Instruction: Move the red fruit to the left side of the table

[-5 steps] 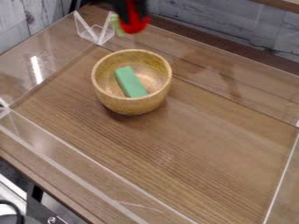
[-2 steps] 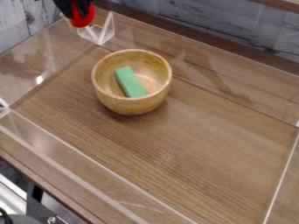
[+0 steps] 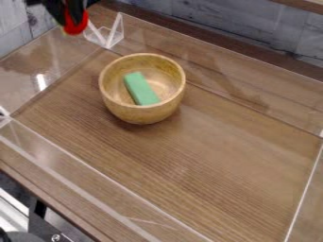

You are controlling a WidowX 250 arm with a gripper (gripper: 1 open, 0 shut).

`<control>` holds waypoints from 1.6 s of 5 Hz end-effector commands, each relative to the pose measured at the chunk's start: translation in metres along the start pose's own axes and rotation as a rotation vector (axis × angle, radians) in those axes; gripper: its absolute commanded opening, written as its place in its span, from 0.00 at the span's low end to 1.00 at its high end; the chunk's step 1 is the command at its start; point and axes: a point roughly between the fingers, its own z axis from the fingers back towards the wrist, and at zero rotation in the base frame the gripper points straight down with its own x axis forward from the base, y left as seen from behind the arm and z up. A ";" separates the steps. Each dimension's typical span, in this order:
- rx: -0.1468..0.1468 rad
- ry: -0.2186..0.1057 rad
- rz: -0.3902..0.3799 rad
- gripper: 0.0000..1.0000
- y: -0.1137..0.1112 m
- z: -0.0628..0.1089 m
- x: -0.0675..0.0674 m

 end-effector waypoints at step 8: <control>0.120 -0.031 -0.115 0.00 0.003 -0.043 -0.001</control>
